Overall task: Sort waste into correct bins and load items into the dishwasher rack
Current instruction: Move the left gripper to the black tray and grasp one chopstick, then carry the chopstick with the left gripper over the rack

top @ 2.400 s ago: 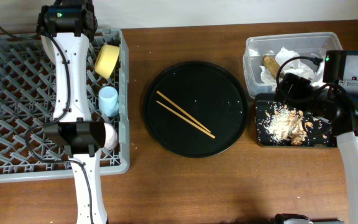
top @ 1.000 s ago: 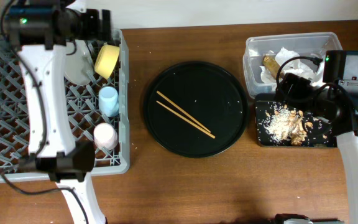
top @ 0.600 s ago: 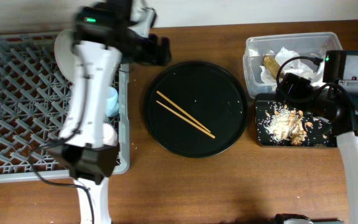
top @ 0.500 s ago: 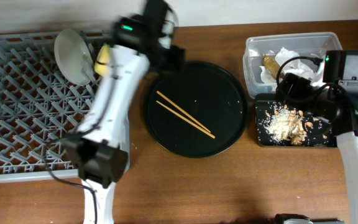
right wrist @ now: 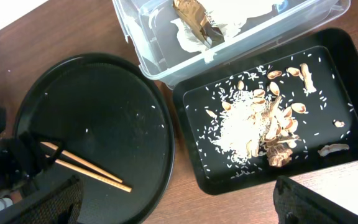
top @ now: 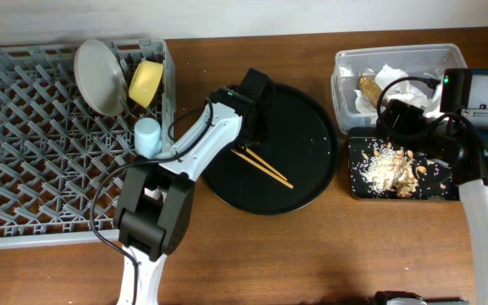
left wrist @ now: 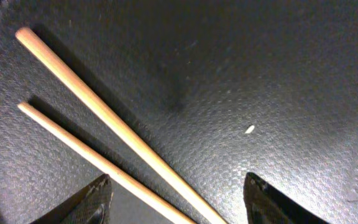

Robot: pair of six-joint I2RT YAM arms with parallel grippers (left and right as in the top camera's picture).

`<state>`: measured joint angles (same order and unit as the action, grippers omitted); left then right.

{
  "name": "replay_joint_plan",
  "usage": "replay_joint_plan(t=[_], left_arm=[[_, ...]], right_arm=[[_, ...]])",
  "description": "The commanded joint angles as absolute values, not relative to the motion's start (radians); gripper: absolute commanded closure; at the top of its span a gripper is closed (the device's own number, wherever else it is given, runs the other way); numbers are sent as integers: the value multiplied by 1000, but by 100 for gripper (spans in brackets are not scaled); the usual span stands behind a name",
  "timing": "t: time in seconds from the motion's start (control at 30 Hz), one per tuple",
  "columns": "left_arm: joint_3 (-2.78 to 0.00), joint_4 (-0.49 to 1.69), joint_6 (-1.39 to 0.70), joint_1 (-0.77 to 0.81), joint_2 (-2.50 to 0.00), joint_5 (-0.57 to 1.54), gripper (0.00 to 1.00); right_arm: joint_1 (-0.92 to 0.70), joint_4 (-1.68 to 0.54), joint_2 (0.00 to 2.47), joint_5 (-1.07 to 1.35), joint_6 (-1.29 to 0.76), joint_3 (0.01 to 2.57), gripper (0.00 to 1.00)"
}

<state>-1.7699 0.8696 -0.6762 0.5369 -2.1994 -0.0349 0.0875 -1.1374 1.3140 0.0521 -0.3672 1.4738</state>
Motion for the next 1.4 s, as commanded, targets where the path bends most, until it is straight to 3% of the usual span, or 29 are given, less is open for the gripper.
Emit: replay_joint_plan(t=[0.0, 0.13, 0.43, 0.87, 1.03, 1.17, 1.37], left_arm=[[-1703, 818, -735, 543, -2194, -49, 34], [-1682, 785, -745, 543, -2194, -49, 35], [-1681, 772, -745, 568, -2200, -57, 49], [-1681, 771, -767, 574, -2291, -57, 57], [-1681, 770, -797, 574, -2310, -52, 75], [-1682, 762, -796, 574, -2309, -49, 97], [-1741, 761, -767, 565, -2306, -49, 99]], right_arm=[[92, -1137, 1316, 40, -372, 1483, 2], [92, -1137, 1316, 40, -372, 1483, 2], [92, -1137, 1316, 40, -372, 1483, 1], [92, -1137, 1316, 40, -372, 1483, 2], [92, -1137, 1316, 40, -372, 1483, 2], [92, -1137, 1316, 40, -372, 1483, 2], [92, -1137, 1316, 40, -372, 1483, 2]])
